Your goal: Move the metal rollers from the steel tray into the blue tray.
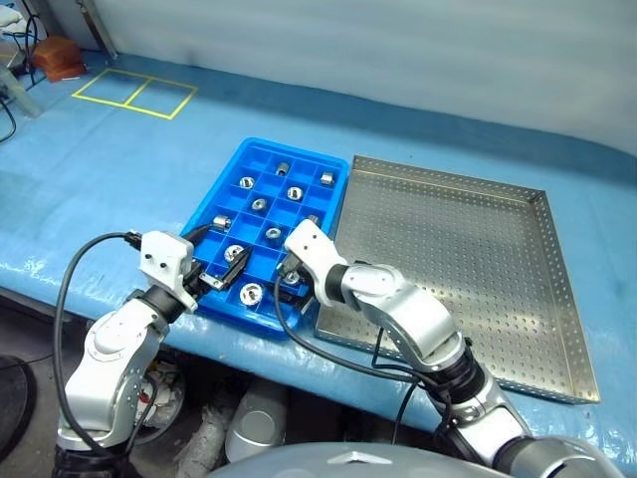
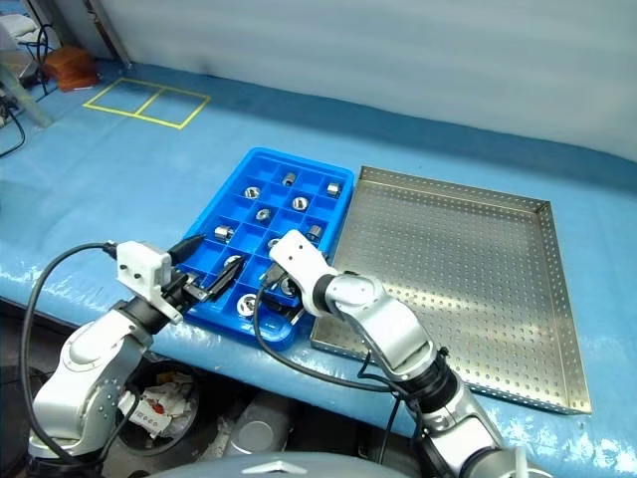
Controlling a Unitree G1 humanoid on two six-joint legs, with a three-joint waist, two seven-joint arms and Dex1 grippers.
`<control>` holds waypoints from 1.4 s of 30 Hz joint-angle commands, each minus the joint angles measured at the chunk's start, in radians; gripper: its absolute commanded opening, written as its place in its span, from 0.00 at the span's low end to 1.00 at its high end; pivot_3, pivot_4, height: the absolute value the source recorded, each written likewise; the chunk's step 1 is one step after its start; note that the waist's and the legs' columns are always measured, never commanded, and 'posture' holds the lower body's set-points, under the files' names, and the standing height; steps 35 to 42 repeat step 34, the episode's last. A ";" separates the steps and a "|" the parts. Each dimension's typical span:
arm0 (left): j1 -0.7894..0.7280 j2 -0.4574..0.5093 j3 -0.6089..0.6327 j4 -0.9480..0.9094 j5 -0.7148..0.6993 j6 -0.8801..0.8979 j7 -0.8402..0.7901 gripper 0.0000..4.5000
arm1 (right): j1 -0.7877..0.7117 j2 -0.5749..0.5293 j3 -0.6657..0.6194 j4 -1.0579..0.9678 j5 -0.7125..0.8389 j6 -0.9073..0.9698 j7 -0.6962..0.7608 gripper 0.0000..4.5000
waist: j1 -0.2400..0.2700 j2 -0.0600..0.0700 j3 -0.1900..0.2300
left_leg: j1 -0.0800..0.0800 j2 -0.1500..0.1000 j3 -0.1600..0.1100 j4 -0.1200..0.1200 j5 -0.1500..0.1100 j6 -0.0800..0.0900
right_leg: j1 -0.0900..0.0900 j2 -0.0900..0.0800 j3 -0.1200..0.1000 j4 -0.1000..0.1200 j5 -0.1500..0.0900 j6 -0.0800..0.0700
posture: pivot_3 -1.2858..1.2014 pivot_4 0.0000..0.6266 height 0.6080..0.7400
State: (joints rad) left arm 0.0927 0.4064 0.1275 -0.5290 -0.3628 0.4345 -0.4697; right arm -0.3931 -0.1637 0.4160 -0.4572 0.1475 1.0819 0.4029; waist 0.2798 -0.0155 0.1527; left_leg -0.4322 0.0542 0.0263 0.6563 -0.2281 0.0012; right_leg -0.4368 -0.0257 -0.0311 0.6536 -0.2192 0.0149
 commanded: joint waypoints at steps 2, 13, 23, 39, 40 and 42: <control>-0.072 0.010 -0.037 0.005 -0.025 0.016 -0.030 1.00 | 0.061 -0.002 -0.116 -0.165 0.068 -0.016 0.000 1.00 | -0.020 0.000 0.000 | 0.000 0.000 -0.001 0.000 0.000 0.000 | 0.001 0.000 -0.001 -0.001 0.000 0.000 | 0.62 0.24 1.00; -0.317 -0.002 -0.144 0.188 -0.009 0.057 -0.093 1.00 | 0.263 -0.053 -0.351 -0.388 0.112 -0.034 -0.085 1.00 | -0.169 0.000 0.000 | 0.001 -0.001 -0.006 0.000 0.000 0.001 | 0.009 0.000 -0.004 -0.008 0.003 0.004 | 0.56 0.24 1.00; -0.403 -0.012 -0.219 0.292 0.024 -0.003 -0.162 1.00 | 0.471 -0.125 -0.385 -0.422 0.104 -0.115 -0.124 1.00 | -0.268 0.000 0.000 | 0.004 -0.001 -0.006 0.000 0.000 0.001 | 0.009 0.001 0.000 -0.006 0.006 0.009 | 0.52 0.24 1.00; -0.372 0.010 -0.233 0.280 0.057 0.002 -0.166 1.00 | 0.491 -0.126 -0.369 -0.393 0.113 -0.152 -0.146 1.00 | -0.266 0.000 0.000 | 0.006 -0.001 -0.003 0.004 0.000 0.001 | 0.009 0.001 0.004 -0.003 0.004 0.006 | 0.54 0.24 1.00; -0.372 0.010 -0.233 0.280 0.057 0.002 -0.166 1.00 | 0.491 -0.126 -0.369 -0.393 0.113 -0.152 -0.146 1.00 | -0.266 0.000 0.000 | 0.006 -0.001 -0.003 0.004 0.000 0.001 | 0.009 0.001 0.004 -0.003 0.004 0.006 | 0.54 0.24 1.00; -0.372 0.010 -0.233 0.280 0.057 0.002 -0.166 1.00 | 0.491 -0.126 -0.369 -0.393 0.113 -0.152 -0.146 1.00 | -0.266 0.000 0.000 | 0.006 -0.001 -0.003 0.004 0.000 0.001 | 0.009 0.001 0.004 -0.003 0.004 0.006 | 0.54 0.24 1.00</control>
